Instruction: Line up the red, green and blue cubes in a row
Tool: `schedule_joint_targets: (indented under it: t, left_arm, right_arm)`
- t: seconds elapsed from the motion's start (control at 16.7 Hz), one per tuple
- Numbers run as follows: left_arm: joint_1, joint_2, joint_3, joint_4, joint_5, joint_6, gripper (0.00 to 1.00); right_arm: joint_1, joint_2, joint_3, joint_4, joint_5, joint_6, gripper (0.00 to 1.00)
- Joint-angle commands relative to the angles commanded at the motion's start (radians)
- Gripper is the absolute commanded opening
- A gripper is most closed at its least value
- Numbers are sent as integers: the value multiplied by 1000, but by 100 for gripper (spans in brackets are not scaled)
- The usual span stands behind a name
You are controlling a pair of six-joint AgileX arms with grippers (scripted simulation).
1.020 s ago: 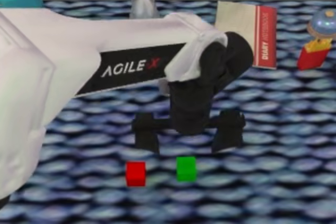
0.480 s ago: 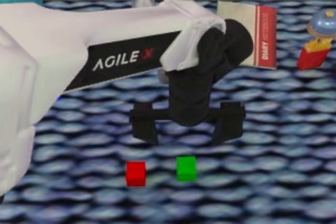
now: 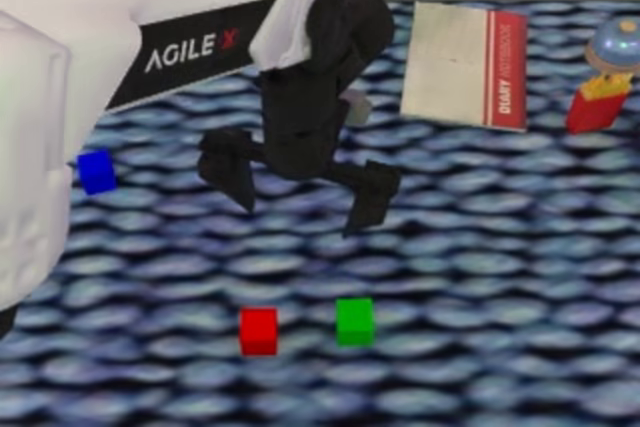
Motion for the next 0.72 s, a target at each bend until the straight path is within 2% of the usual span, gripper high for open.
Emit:
schedule_joint_targets:
  t: [0.54,0.72]
  left_arm:
    - [353,113,105,-49,11,1005,100]
    - [458,125,130,-49,13,1277,100]
  right_arm:
    - [0,0,0,0,0,0,100]
    - [0,0,0,0,0,0,100]
